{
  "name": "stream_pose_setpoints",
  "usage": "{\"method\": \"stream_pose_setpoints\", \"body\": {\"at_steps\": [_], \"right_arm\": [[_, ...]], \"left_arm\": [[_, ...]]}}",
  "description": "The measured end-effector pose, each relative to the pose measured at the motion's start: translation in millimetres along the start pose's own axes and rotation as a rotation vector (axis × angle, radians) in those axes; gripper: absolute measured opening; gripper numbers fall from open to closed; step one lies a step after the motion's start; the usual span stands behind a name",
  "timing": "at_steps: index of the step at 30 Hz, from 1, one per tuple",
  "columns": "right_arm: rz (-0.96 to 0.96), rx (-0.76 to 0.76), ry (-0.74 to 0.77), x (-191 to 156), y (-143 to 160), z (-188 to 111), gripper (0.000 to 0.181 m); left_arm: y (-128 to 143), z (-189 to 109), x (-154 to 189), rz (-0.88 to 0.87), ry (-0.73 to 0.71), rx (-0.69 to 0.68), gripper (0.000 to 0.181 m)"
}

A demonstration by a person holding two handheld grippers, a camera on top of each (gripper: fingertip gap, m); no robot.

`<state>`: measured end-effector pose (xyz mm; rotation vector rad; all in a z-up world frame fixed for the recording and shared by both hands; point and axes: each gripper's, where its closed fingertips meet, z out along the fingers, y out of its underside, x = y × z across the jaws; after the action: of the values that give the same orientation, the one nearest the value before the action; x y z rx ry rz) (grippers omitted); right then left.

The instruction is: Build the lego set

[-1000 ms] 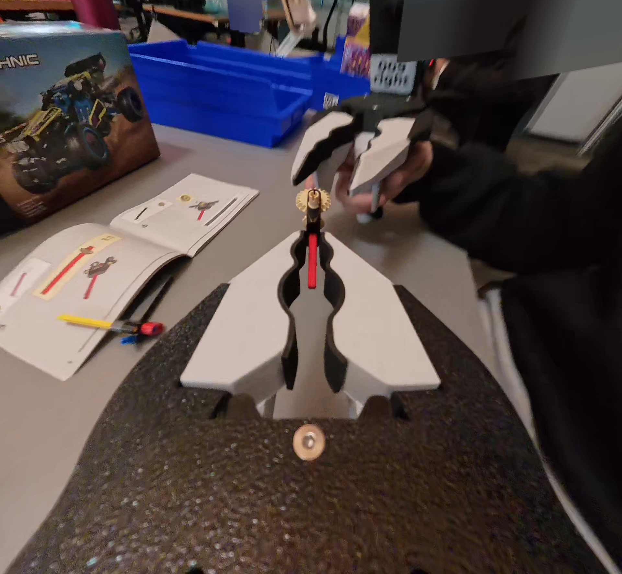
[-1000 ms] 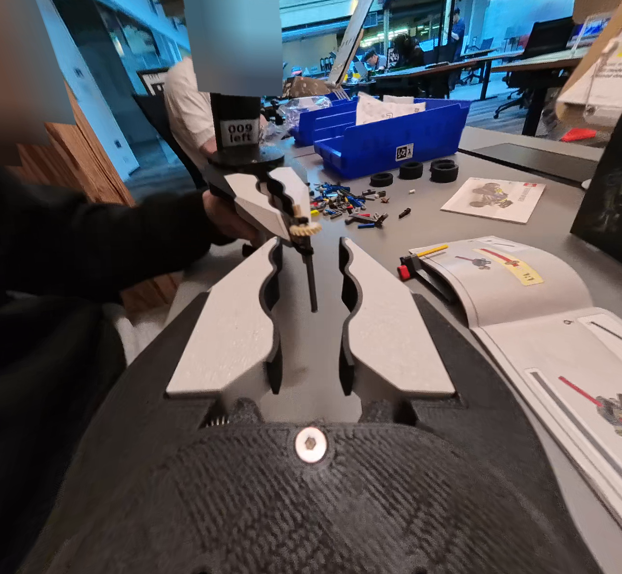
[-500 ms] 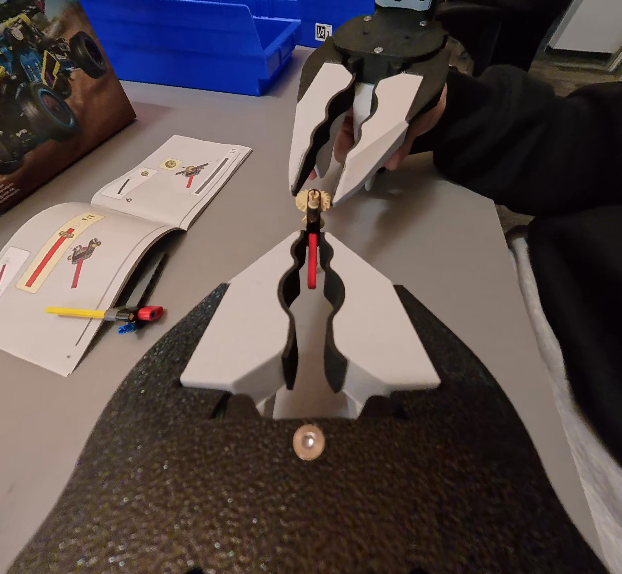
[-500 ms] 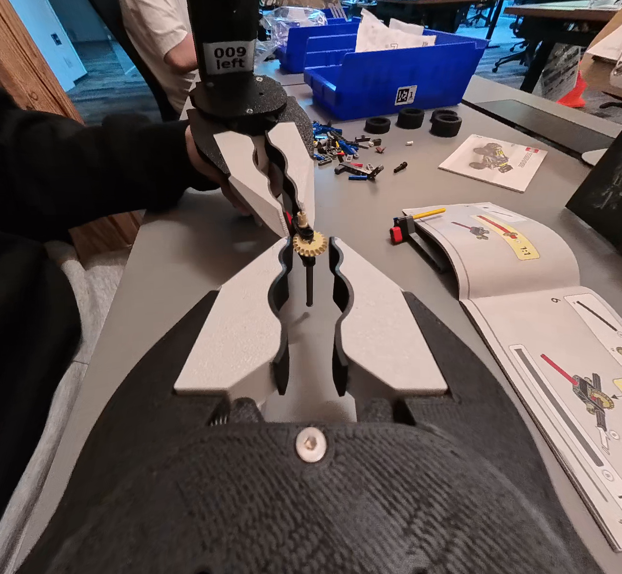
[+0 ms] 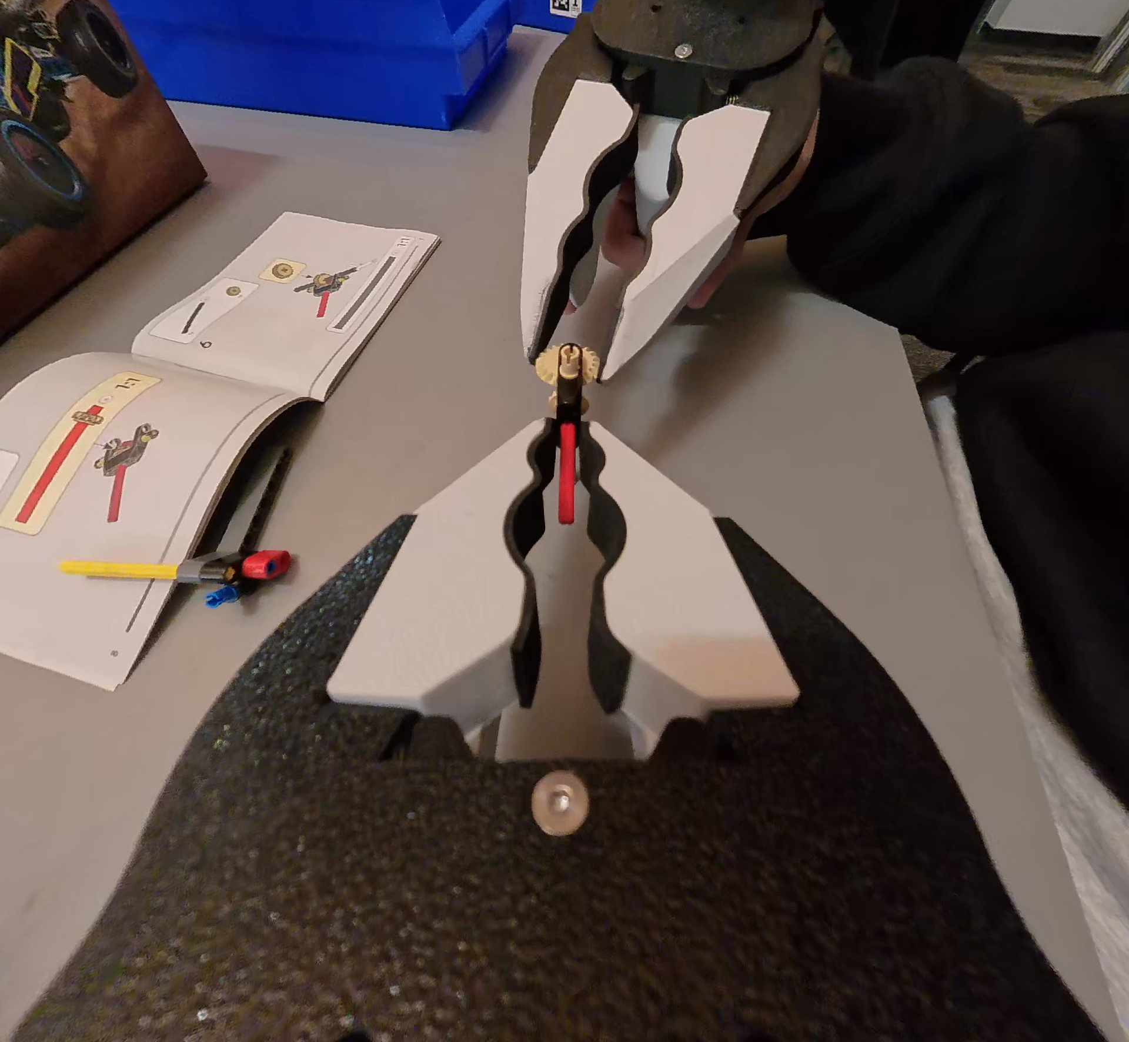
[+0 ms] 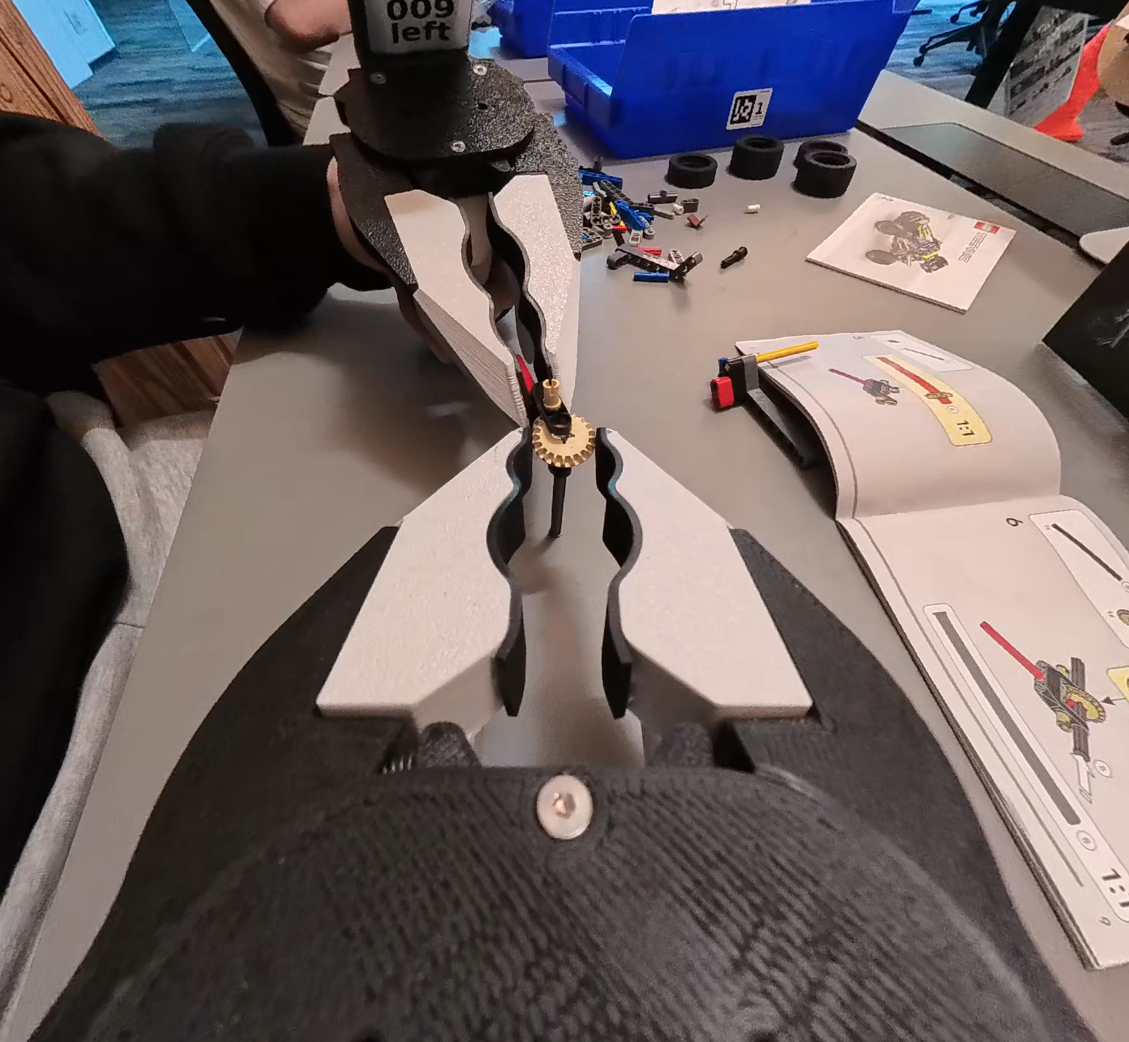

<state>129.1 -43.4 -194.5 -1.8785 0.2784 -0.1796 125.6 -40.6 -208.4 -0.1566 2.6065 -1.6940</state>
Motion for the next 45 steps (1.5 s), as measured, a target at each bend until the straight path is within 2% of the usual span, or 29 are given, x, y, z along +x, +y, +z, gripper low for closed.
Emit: {"method": "stream_pose_setpoints", "body": {"at_steps": [18, 26, 45], "right_arm": [[-0.003, -0.016, -0.022, -4.4, 1.9, 2.2, 0.023], [-0.072, 0.016, -0.025, -5.6, -2.6, 1.4, 0.018], [-0.066, -0.03, -0.027, -4.0, 4.5, 2.7, 0.019]], "left_arm": [[2.4, -0.9, 2.1, 0.035, 0.046, -0.007, 0.005], [2.9, 0.7, 3.0, 0.029, 0.08, -0.014, 0.005], [5.1, 2.6, 2.2, 0.032, 0.088, -0.031, 0.005]]}}
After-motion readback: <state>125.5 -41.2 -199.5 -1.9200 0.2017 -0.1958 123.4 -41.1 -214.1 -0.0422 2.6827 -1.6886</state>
